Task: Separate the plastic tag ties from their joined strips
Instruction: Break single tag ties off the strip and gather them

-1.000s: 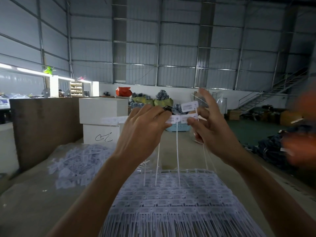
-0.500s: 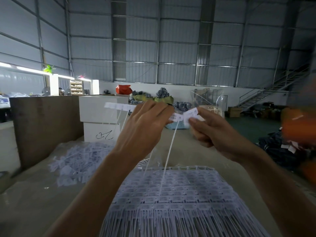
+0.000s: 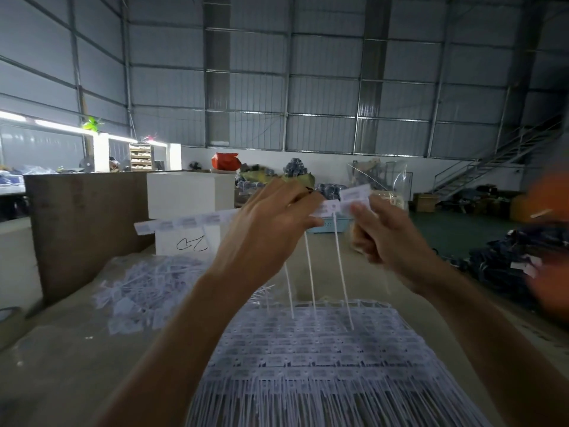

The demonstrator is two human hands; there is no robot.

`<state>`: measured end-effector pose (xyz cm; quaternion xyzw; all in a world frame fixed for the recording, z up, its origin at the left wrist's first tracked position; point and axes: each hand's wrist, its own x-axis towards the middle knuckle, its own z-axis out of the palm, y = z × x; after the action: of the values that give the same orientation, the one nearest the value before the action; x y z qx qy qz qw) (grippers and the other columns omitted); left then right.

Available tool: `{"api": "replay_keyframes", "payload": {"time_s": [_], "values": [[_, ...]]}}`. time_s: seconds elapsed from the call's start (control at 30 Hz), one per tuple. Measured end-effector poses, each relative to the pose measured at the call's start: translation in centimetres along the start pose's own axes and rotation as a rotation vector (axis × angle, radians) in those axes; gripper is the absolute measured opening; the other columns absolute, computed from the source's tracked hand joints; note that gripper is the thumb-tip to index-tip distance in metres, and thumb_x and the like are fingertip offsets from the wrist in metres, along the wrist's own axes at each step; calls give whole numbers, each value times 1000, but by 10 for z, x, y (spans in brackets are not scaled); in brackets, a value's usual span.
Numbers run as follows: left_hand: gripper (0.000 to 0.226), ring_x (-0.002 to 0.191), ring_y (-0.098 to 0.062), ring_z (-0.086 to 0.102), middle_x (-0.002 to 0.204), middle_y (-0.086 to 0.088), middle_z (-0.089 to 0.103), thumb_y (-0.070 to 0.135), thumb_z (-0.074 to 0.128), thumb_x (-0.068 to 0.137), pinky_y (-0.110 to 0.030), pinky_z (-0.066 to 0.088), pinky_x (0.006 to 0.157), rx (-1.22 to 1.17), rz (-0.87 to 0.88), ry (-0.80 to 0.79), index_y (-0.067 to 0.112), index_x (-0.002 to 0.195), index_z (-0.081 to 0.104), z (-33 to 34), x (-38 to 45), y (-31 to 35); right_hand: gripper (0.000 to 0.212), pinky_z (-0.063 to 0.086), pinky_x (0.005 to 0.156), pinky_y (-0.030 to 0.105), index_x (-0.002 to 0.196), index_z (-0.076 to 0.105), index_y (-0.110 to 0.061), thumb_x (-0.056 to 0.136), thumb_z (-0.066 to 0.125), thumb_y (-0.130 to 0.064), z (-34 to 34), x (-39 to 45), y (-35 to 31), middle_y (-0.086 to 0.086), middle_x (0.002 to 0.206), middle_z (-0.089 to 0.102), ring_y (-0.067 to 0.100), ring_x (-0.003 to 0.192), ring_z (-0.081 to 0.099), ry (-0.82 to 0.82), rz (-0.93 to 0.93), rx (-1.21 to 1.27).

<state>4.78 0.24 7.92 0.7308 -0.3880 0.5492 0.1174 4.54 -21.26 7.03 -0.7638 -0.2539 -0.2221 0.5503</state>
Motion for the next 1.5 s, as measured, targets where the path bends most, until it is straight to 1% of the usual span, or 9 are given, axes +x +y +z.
{"api": "replay_keyframes", "payload": {"time_s": [0.23,0.4,0.57,0.77,1.0,1.13,1.27,1.37,1.5], "values": [[27,89,-28,62,96,-14,69,13,77,83,-38,57,68,20,67,26,2,107,72,3,0,9,52,33,47,18,83,76,-24,65,69,-72,5,-5,-26,-10,57,43,5,50,36,25,31,129],[24,90,-28,62,97,-14,68,17,73,87,-40,57,72,22,98,27,1,105,73,7,0,11,27,34,47,21,83,77,-29,77,67,-53,10,-8,-27,1,62,49,12,54,39,-23,-27,-3],[39,104,-30,65,115,-15,69,27,67,89,-42,51,90,51,41,68,2,118,67,3,0,3,28,32,46,19,73,73,-26,82,61,-49,5,-8,-29,-6,57,43,8,50,34,100,-19,98],[21,100,-31,67,109,-16,71,8,67,93,-44,52,88,146,50,228,-1,112,69,5,-3,2,37,30,45,18,75,67,-17,81,63,-54,11,-8,-31,-9,54,38,7,47,30,88,1,189],[23,97,-32,67,107,-15,72,2,68,90,-45,49,88,232,68,265,-1,113,70,4,-3,1,41,33,47,18,64,64,-27,74,63,-67,8,-10,-33,-11,53,45,4,47,35,35,-40,84],[23,101,-33,65,110,-17,70,0,64,91,-43,49,89,239,74,253,-2,113,70,4,-3,2,25,37,49,18,72,71,-34,80,63,-56,9,-8,-28,-11,56,47,4,49,38,8,-88,-19],[25,103,-33,66,112,-17,71,-2,63,90,-44,51,89,203,50,220,-3,114,70,6,-4,2,35,35,51,17,86,69,-25,85,56,-57,10,-5,-24,-5,62,56,4,50,43,118,-234,-342],[27,104,-32,65,112,-15,71,0,53,93,-44,51,88,165,12,201,-2,115,70,5,-6,2,13,38,53,12,84,61,-34,91,61,-45,13,-5,-25,-19,72,63,2,57,53,180,-321,-432],[30,102,-32,65,112,-15,71,1,48,92,-44,52,87,119,-4,183,-1,113,70,5,-4,2,24,39,52,19,79,51,-36,92,68,-27,14,-5,-22,-11,63,56,7,59,51,260,-452,-499]]}}
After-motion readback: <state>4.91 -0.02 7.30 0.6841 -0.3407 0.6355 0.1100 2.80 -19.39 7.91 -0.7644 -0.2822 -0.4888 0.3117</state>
